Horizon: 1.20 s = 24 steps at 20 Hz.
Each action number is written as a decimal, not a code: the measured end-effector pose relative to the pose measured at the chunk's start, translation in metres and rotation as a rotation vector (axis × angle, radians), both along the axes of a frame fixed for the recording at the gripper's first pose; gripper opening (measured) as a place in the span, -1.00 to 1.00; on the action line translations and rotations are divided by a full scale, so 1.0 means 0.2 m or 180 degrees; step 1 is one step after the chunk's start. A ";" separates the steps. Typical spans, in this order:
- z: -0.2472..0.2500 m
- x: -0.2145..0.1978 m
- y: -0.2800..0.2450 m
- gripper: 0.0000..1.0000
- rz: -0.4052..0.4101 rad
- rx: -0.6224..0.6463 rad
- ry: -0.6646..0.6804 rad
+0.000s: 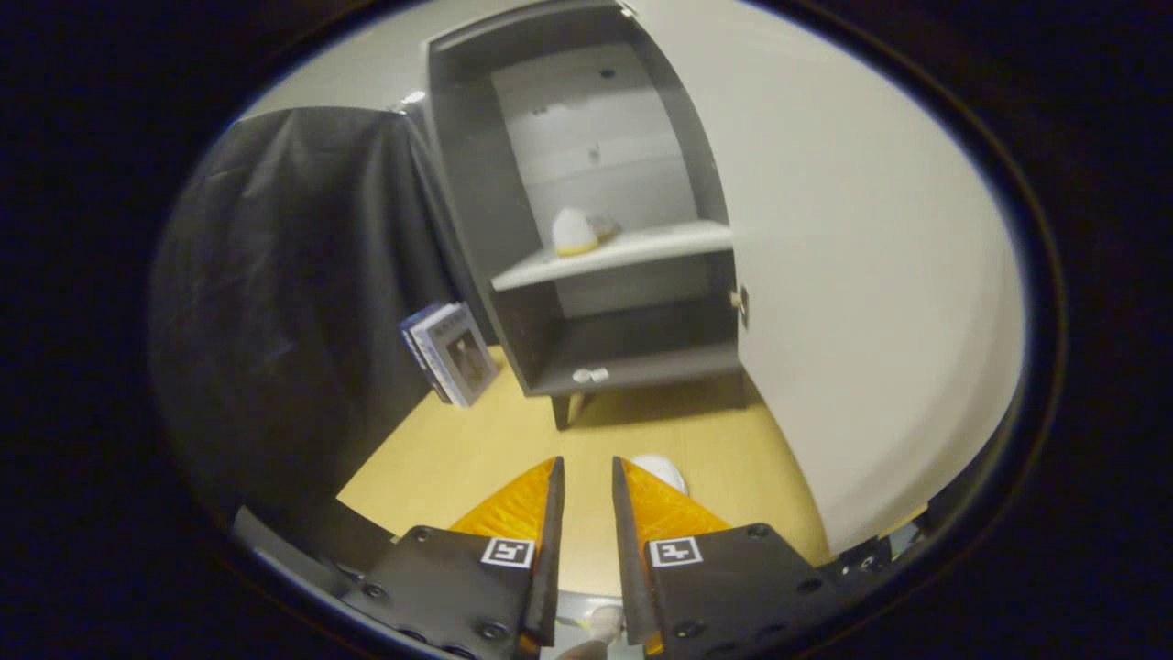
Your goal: Open the shoe cabinet door, grab the shoes and put them into the shoe cabinet, then close the shoe cabinet door.
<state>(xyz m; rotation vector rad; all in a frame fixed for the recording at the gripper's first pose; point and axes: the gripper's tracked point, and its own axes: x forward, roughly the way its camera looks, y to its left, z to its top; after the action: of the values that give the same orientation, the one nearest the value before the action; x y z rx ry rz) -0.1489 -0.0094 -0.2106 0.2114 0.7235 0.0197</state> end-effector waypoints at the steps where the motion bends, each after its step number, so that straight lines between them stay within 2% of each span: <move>1: -0.06 -0.04 0.00 -0.38 -0.0092 0.0022 0.0197; 4: -0.19 -0.14 0.01 -0.38 -0.0216 -0.0023 0.0644; 8: -0.29 -0.15 -0.04 -0.38 -0.0181 -0.0248 0.0877; 14: -0.42 -0.15 -0.07 -0.37 -0.0159 -0.0435 0.1010; 21: -0.48 -0.09 -0.05 -0.38 0.0063 -0.0550 0.0890; 23: -0.49 -0.09 -0.06 -0.45 0.0110 -0.0650 0.0828; 24: -0.49 -0.08 -0.07 -0.54 0.0162 -0.0726 0.0776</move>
<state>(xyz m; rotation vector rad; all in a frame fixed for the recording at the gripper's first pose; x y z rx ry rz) -0.1652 -0.0233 -0.3095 -0.0241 0.9667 -0.0408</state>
